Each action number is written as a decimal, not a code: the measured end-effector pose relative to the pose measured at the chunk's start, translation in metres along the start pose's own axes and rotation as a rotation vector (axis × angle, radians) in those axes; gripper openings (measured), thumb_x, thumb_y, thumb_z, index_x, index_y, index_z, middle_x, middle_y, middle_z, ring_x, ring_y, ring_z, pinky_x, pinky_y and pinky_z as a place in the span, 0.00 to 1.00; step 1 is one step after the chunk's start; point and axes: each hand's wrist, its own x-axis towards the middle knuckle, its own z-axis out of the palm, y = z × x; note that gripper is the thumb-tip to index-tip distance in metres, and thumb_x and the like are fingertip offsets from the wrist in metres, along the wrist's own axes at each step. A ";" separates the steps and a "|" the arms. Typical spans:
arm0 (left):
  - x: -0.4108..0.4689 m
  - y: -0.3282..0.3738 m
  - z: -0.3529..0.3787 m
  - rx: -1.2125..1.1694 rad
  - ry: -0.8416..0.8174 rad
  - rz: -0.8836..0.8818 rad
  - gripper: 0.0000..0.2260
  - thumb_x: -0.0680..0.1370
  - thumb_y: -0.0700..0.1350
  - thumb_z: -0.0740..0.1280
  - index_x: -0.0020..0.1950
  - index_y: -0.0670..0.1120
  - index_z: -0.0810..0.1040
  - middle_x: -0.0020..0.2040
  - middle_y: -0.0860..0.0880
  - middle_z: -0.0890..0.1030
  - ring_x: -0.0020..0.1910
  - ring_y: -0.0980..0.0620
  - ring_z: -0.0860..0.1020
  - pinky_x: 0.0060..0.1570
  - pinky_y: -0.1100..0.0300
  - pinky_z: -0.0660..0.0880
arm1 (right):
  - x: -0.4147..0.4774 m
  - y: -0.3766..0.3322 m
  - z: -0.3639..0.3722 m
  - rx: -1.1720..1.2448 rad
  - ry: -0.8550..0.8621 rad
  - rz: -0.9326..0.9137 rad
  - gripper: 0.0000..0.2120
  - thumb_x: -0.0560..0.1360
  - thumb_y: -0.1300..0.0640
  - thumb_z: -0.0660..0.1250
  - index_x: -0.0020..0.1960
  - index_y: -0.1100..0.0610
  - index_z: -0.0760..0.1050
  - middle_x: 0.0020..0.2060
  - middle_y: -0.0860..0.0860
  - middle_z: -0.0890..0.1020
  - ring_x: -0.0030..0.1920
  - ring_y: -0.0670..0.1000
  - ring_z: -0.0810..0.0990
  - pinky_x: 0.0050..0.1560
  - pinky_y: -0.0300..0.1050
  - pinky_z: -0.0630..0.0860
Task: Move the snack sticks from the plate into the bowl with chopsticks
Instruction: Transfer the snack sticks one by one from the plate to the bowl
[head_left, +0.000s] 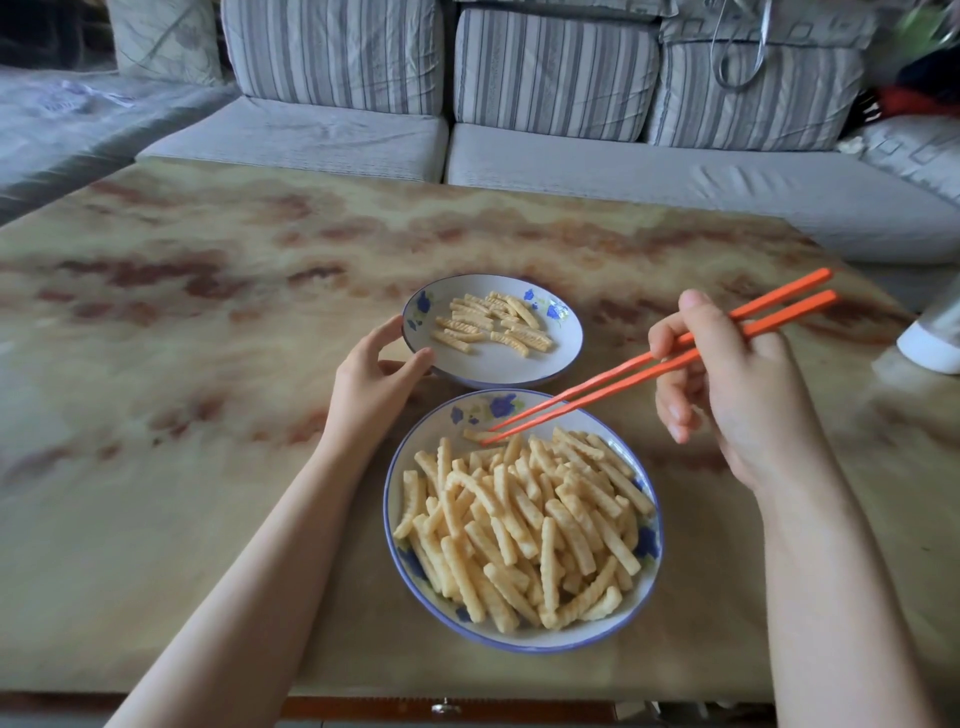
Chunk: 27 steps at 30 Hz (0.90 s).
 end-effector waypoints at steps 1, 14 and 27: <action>0.000 0.000 0.000 0.002 0.002 -0.003 0.19 0.77 0.45 0.70 0.68 0.53 0.75 0.54 0.60 0.81 0.37 0.65 0.82 0.38 0.74 0.75 | 0.000 0.000 0.001 0.018 0.021 -0.011 0.22 0.83 0.53 0.54 0.32 0.57 0.71 0.16 0.52 0.67 0.16 0.53 0.64 0.21 0.38 0.59; 0.001 -0.002 -0.001 0.008 0.003 0.017 0.18 0.77 0.46 0.70 0.67 0.54 0.76 0.59 0.59 0.81 0.44 0.61 0.83 0.48 0.66 0.78 | 0.012 0.010 0.013 0.217 0.345 -0.104 0.21 0.83 0.56 0.53 0.31 0.55 0.71 0.17 0.49 0.70 0.16 0.50 0.67 0.22 0.40 0.59; 0.001 -0.002 -0.001 0.005 0.002 0.019 0.18 0.77 0.45 0.70 0.67 0.54 0.76 0.54 0.63 0.80 0.42 0.62 0.83 0.45 0.69 0.78 | 0.013 0.016 0.014 0.220 0.195 -0.062 0.21 0.83 0.54 0.53 0.34 0.57 0.72 0.17 0.51 0.68 0.16 0.51 0.66 0.23 0.42 0.59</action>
